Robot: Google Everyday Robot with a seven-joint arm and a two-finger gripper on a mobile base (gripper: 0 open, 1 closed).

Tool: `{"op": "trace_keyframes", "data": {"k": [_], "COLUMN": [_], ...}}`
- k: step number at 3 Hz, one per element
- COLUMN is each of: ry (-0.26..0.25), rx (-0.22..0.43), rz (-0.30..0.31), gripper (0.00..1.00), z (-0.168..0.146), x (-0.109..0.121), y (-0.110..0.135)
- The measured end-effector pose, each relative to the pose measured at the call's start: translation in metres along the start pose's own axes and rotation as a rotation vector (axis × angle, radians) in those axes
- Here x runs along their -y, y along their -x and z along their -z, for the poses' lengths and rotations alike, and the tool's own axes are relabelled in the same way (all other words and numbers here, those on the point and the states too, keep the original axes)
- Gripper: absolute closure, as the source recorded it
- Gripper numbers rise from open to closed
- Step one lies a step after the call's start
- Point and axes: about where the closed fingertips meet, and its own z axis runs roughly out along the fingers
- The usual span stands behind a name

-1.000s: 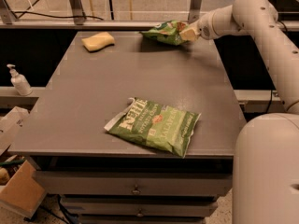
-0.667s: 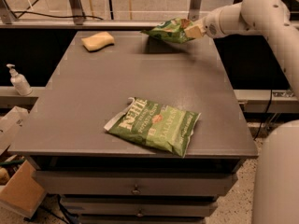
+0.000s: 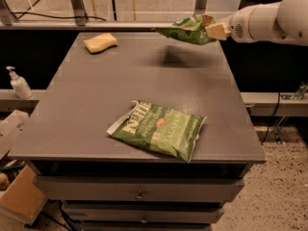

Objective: Move green rice chip bag near green jalapeno chip bag

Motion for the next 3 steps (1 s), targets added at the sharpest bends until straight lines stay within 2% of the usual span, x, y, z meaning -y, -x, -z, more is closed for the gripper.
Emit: {"op": "trace_keyframes", "data": {"k": [1,2,3], "ry": [-0.01,0.001,0.034], "rx": [-0.018,-0.047,-0.052], "rz": [-0.046,-0.061,-0.057], "gripper": [1.0,1.0,1.0], "z": [0.042,0.071,0.096], "x": [-0.028,-0.054,-0.074], "y": [-0.025,-0.056,-0.082]}}
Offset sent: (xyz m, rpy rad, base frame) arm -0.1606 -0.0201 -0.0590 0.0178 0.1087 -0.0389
